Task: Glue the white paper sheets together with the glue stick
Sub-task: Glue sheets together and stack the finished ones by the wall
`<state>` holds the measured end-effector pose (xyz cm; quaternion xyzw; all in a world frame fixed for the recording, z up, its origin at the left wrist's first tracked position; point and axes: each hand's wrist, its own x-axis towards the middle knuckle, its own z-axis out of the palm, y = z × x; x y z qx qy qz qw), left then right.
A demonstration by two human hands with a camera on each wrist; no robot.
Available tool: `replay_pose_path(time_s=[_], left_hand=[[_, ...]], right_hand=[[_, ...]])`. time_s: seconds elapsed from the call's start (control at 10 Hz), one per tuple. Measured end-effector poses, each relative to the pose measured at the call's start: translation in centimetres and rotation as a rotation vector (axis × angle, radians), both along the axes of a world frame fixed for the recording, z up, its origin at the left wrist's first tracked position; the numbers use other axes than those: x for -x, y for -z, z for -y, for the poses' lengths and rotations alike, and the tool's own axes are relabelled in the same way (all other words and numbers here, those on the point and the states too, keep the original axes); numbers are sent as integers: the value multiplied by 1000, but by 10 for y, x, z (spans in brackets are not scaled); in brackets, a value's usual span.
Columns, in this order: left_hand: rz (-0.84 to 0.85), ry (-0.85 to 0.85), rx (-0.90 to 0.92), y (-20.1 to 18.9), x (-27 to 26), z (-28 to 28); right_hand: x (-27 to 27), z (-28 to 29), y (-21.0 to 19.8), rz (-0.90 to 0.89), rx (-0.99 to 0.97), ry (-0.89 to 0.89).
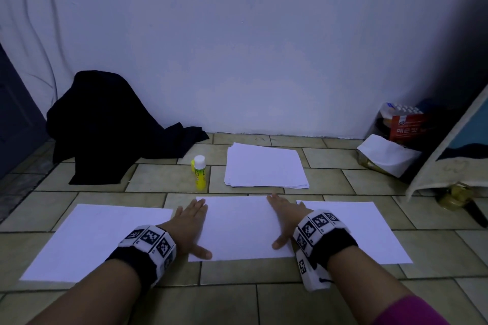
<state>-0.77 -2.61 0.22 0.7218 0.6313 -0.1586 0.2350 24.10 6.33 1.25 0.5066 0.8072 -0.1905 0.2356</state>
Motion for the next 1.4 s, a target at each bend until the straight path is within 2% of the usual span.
replay_pose_path(time_s=[0.6, 0.9, 1.0, 1.1, 1.2, 1.3, 1.4], left_hand=[[-47, -50, 11, 15, -3, 0], [-67, -51, 15, 12, -6, 2], [-64, -48, 14, 13, -5, 2], [-65, -48, 9, 14, -4, 1], [-67, -50, 4, 14, -5, 2], [-67, -53, -1, 14, -5, 2], [-64, -57, -3, 15, -5, 2]], right_hand=[[0, 15, -13, -227, -82, 136], [2, 17, -14, -233, -66, 139], [0, 18, -12, -307, -49, 170], [-7, 19, -10, -465, -31, 202], [-12, 23, -11, -745, -3, 338], [-15, 29, -7, -943, -77, 479], [-17, 34, -2, -955, -39, 532]])
